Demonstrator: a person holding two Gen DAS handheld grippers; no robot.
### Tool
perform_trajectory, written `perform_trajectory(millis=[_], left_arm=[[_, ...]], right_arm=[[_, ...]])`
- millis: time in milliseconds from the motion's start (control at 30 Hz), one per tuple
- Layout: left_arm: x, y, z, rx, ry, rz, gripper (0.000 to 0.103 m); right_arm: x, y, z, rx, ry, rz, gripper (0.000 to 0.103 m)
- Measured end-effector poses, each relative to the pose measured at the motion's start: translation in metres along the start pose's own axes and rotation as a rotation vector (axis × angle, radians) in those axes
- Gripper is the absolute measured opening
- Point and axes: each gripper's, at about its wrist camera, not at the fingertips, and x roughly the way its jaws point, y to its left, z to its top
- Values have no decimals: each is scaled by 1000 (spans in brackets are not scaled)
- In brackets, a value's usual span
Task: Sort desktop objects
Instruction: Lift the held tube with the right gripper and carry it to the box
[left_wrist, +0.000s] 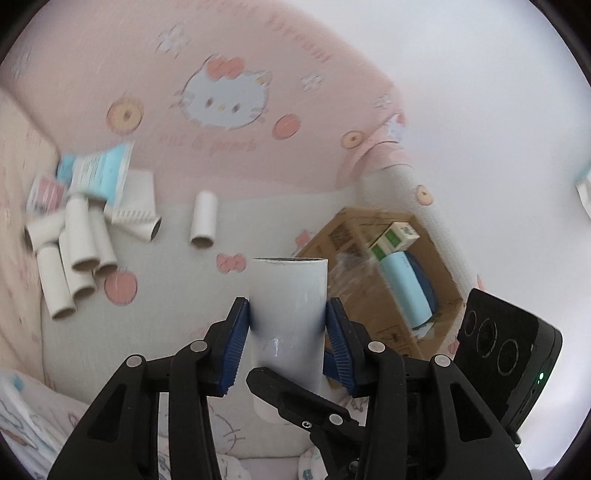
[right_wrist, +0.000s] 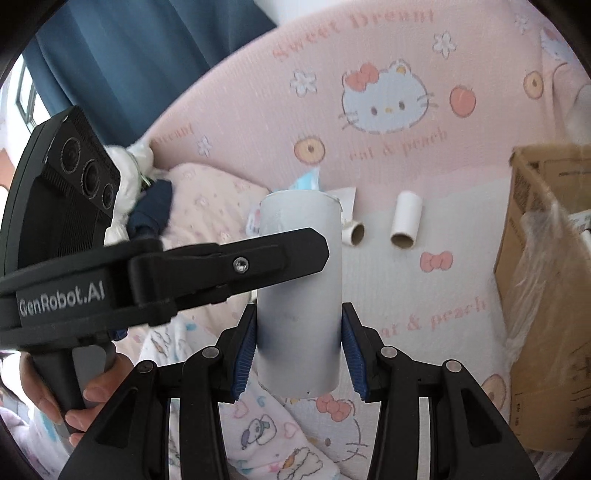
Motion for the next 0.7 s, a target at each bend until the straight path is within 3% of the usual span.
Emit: perform_trajectory(millis=[133,333,533,700], left_arm=[[-9,-26,9,32,-32,-28,47],[-13,-64,30,81,-25,-131,47],[0,-117,27,246,-47,-89,47],[13,-144,29,291,-53,-95,47]], right_arm=[[-25,1,11,-16,-45,8,41],[-66,-7,26,-58,-122,8,41],[-91,-25,27,-15,-167,-11,41],[-109,-43,33,12,-203,-46,41]])
